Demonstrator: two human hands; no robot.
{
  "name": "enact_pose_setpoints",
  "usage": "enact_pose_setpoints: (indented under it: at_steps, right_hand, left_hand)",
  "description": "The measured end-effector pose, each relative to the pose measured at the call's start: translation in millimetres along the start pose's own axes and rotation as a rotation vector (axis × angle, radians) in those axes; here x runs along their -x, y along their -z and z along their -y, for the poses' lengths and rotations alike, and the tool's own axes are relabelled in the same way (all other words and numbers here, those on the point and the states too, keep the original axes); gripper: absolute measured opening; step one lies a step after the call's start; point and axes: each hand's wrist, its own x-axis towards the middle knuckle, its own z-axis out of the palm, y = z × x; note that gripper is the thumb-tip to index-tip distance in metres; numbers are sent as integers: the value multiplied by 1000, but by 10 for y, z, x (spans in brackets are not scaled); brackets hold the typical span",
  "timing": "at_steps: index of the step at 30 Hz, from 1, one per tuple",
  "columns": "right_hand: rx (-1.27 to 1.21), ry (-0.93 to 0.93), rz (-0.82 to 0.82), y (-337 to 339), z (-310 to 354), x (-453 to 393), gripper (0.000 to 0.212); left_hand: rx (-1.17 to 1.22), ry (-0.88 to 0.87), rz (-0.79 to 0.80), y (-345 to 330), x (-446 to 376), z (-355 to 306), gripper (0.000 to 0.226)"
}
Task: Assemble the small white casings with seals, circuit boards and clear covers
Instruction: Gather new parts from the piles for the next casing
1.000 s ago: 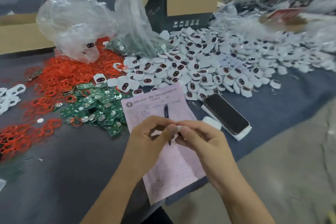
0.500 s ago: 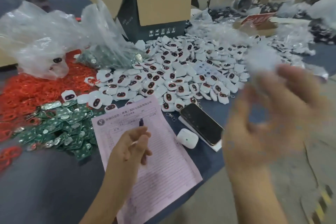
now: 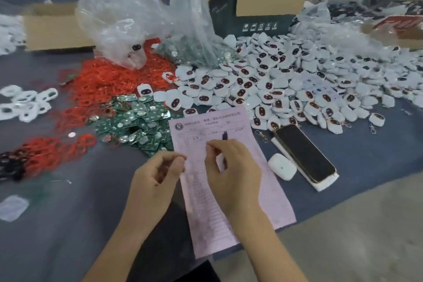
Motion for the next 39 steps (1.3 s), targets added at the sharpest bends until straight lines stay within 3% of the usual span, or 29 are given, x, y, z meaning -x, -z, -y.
enact_pose_setpoints:
  at_steps: [11,23,32,35,39]
  right_hand:
    - [-259,299,324,-1029,1386,624,11]
    - [-297,405,587,-1498,2176,1062,8]
    - [-284,472,689,-1804,2560,1108,9]
    - [-295,459,686,-1911,2613,1045,8]
    - [-315,446,659,-2053,2686,866,8]
  left_hand:
    - [-424,26,-373,1596,810,480,7]
    - [-594,134,-709,2598,1491,884,10]
    - [-481,151,-753,3063,1394,988,9]
    - [-501,107,-693,3195,1140,994,11]
    - [-639,183,-576,3424,657,1066,23]
